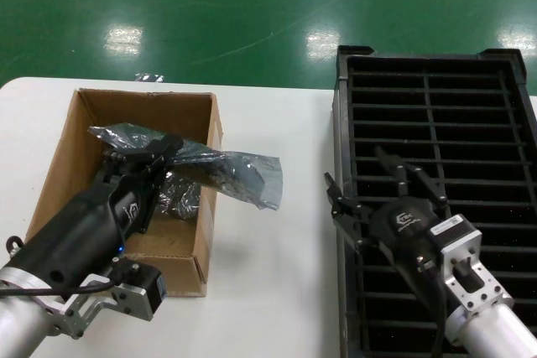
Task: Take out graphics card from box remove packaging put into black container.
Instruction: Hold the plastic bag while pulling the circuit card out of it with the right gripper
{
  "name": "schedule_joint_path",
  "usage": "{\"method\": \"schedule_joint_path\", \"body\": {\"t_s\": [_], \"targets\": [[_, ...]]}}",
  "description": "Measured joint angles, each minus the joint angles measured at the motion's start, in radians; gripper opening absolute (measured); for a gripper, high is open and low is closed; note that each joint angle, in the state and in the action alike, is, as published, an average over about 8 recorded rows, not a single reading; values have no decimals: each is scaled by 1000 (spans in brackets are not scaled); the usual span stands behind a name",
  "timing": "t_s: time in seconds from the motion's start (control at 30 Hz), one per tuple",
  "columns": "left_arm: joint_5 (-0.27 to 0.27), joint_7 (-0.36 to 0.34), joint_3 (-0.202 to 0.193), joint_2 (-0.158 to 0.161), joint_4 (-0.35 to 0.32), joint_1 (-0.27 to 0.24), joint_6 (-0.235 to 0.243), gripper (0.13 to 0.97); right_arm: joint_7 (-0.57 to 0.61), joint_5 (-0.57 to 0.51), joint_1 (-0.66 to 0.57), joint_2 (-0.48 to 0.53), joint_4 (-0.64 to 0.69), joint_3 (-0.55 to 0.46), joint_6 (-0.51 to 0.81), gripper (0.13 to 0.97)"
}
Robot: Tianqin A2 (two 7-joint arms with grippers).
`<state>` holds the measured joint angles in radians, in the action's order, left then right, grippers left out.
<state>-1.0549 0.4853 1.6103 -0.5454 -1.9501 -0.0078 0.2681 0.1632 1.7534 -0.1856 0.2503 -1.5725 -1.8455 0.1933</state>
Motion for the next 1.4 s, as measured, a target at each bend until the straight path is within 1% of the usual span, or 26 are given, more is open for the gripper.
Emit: {"method": "schedule_joint_path", "body": {"t_s": [0.2, 0.23, 0.5, 0.53, 0.8, 0.93, 1.1, 1.2, 1.4], "targets": [[0, 0, 0, 0, 0, 0, 0, 139, 0, -6, -14, 21, 5, -15, 61, 483], [0, 0, 0, 0, 0, 0, 0, 139, 1, -5, -15, 26, 4, -16, 74, 483], [0, 0, 0, 0, 0, 0, 0, 139, 21, 20, -14, 58, -14, -18, 178, 300], [0, 0, 0, 0, 0, 0, 0, 139, 23, 23, -13, 61, -18, -18, 189, 300], [0, 0, 0, 0, 0, 0, 0, 139, 19, 38, -1, 86, -45, -32, 258, 183], [0, 0, 0, 0, 0, 0, 0, 139, 9, 37, 4, 99, -56, -41, 278, 183], [0, 0, 0, 0, 0, 0, 0, 139, 0, 34, 6, 108, -67, -50, 295, 153], [0, 0, 0, 0, 0, 0, 0, 139, 0, 34, 2, 106, -67, -54, 302, 135], [0, 0, 0, 0, 0, 0, 0, 139, 12, 43, -19, 89, -47, -52, 317, 134]]}}
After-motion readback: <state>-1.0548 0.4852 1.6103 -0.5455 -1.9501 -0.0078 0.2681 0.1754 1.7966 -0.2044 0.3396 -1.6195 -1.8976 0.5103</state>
